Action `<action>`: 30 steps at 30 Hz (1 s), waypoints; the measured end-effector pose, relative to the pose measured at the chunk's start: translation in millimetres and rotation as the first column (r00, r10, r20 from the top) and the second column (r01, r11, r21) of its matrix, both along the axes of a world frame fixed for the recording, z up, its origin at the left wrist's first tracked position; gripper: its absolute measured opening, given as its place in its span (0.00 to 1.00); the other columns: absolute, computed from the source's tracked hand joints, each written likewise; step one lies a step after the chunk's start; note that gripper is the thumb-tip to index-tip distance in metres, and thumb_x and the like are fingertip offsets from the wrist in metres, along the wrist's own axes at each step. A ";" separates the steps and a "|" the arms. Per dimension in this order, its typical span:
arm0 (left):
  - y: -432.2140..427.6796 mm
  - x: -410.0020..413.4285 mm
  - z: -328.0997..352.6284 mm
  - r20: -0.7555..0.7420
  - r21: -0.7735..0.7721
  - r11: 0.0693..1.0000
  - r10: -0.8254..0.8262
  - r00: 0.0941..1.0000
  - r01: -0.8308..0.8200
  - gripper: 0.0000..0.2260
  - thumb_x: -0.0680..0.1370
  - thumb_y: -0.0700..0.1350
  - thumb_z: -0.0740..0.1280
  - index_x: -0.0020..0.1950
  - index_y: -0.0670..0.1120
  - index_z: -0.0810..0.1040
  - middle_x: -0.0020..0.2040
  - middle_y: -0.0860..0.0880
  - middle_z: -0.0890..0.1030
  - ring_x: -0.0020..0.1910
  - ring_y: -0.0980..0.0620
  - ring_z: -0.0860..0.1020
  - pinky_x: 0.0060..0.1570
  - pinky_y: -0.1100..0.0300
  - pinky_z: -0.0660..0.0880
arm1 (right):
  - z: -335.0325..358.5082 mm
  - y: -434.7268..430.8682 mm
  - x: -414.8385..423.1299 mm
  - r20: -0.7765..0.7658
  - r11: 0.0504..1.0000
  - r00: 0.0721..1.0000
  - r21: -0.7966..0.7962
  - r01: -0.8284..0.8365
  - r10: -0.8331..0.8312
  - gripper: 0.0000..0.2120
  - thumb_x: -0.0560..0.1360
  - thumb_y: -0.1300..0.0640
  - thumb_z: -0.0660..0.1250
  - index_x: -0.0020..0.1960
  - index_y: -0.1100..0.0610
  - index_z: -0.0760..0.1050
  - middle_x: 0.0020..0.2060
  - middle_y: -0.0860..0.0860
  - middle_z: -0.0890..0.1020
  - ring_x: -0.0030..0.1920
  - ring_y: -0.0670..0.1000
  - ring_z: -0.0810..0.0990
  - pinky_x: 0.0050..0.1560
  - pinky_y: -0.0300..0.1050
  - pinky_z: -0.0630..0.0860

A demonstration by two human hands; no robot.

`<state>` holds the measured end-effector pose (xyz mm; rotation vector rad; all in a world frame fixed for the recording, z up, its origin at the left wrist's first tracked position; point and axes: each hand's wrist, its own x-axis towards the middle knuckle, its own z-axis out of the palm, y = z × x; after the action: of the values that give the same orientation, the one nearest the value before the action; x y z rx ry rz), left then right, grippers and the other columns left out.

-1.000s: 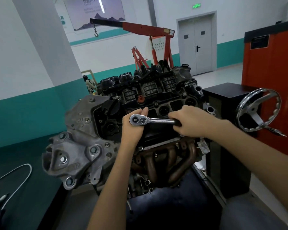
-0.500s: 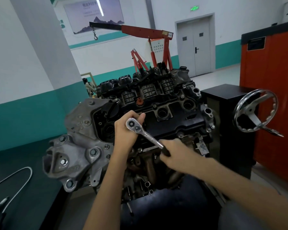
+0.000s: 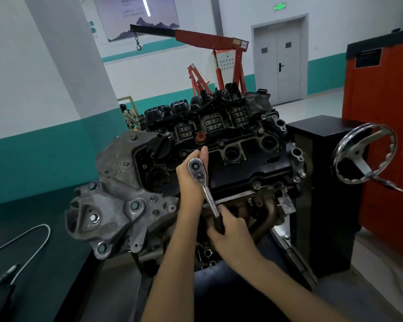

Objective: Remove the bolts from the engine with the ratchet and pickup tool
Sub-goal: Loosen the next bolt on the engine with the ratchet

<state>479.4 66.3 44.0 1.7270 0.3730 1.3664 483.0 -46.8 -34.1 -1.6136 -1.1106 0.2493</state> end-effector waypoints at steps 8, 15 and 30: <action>22.9 -21.1 5.4 -0.216 0.260 0.964 0.001 0.976 0.057 0.17 0.76 0.48 0.70 0.32 0.44 0.70 0.30 0.43 0.75 0.30 0.46 0.71 0.32 0.54 0.69 | 70.6 -25.6 86.7 0.583 0.945 0.800 -0.321 0.065 0.144 0.05 0.73 0.57 0.65 0.43 0.48 0.69 0.31 0.45 0.69 0.36 0.52 0.73 0.38 0.44 0.71; 12.5 -9.1 2.1 -0.139 0.096 0.990 -0.088 0.986 0.102 0.23 0.81 0.46 0.65 0.29 0.47 0.59 0.26 0.54 0.60 0.27 0.57 0.58 0.29 0.62 0.56 | 85.1 -27.9 106.6 0.731 0.957 0.680 -0.232 0.172 0.055 0.04 0.73 0.56 0.65 0.46 0.49 0.72 0.30 0.44 0.67 0.29 0.47 0.69 0.34 0.40 0.66; 17.9 -13.8 7.4 -0.235 0.252 0.966 0.006 0.972 0.054 0.23 0.78 0.43 0.68 0.28 0.47 0.61 0.25 0.54 0.63 0.27 0.57 0.61 0.28 0.62 0.59 | 56.8 -26.4 83.1 0.548 0.961 0.832 -0.264 0.077 0.084 0.05 0.73 0.57 0.65 0.49 0.51 0.73 0.34 0.48 0.72 0.39 0.55 0.78 0.38 0.41 0.71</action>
<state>465.6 84.1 51.4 2.1109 0.3128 1.2384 566.1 -73.3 22.7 -2.0053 -1.5754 -0.0845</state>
